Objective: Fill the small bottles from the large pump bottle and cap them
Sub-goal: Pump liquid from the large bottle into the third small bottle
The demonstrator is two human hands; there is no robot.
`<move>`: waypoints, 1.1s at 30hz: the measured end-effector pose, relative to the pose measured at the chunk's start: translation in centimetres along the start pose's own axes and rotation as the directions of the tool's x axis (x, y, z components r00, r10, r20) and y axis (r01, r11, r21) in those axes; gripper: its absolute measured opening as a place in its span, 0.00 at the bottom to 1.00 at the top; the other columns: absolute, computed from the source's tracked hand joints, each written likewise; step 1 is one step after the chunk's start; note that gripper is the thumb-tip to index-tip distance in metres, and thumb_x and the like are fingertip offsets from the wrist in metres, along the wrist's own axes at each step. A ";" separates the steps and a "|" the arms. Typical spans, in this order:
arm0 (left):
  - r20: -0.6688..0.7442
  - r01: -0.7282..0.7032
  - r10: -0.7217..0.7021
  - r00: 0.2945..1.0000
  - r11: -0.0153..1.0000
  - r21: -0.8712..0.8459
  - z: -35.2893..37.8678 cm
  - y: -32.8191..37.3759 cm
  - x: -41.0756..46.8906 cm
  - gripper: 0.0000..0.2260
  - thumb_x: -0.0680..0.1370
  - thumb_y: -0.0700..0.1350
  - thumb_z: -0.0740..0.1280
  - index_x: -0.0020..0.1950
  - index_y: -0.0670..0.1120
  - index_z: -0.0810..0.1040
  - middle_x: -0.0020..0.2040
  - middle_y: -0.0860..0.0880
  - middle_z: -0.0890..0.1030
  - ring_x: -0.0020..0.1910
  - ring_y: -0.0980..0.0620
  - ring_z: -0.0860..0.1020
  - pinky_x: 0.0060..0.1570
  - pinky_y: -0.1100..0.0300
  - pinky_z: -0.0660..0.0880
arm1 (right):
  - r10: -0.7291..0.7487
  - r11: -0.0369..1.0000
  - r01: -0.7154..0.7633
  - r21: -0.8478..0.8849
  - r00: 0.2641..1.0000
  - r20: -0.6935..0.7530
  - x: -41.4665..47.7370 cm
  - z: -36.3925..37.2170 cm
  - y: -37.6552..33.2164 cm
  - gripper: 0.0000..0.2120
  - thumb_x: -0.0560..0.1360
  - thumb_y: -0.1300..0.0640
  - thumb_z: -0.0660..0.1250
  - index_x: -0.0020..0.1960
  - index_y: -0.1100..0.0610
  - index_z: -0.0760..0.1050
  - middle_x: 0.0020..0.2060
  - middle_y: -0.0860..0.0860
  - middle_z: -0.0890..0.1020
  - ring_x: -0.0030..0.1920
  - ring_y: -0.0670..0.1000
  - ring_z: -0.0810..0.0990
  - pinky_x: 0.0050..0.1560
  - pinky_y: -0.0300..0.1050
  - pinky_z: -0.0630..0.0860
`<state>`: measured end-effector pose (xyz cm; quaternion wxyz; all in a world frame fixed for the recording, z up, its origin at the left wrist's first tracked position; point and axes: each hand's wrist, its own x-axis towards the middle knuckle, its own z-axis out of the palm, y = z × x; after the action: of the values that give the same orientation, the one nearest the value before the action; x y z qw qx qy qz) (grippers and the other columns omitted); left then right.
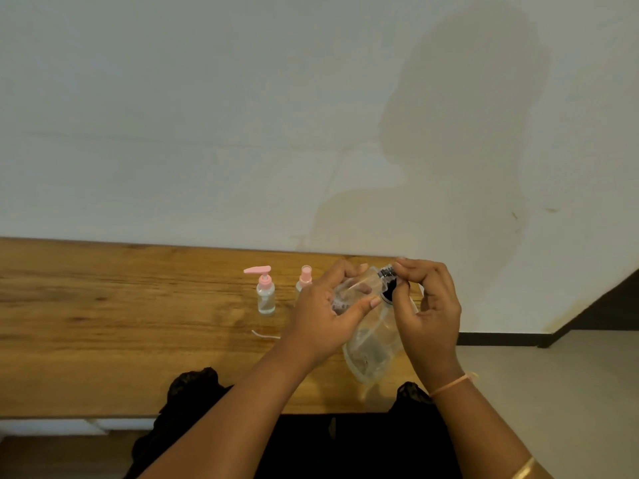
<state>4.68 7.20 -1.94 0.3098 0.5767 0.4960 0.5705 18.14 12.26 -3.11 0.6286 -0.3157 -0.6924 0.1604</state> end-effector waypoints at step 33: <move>-0.034 -0.051 0.049 0.998 0.997 -0.066 -0.1 -0.1 0.0 0.13 0.72 0.44 0.73 0.52 0.56 0.75 0.49 0.61 0.81 0.51 0.60 0.80 0.47 0.67 0.77 | -0.023 1.000 0.024 -0.016 0.999 0.038 0.8 -0.2 -0.6 0.07 0.73 0.62 0.60 0.48 0.56 0.76 0.46 0.52 0.77 0.51 0.43 0.78 0.53 0.34 0.74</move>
<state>4.55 7.20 -2.05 0.3065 0.5690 0.4671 0.6034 18.17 12.25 -2.10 0.6147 -0.3096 -0.7091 0.1533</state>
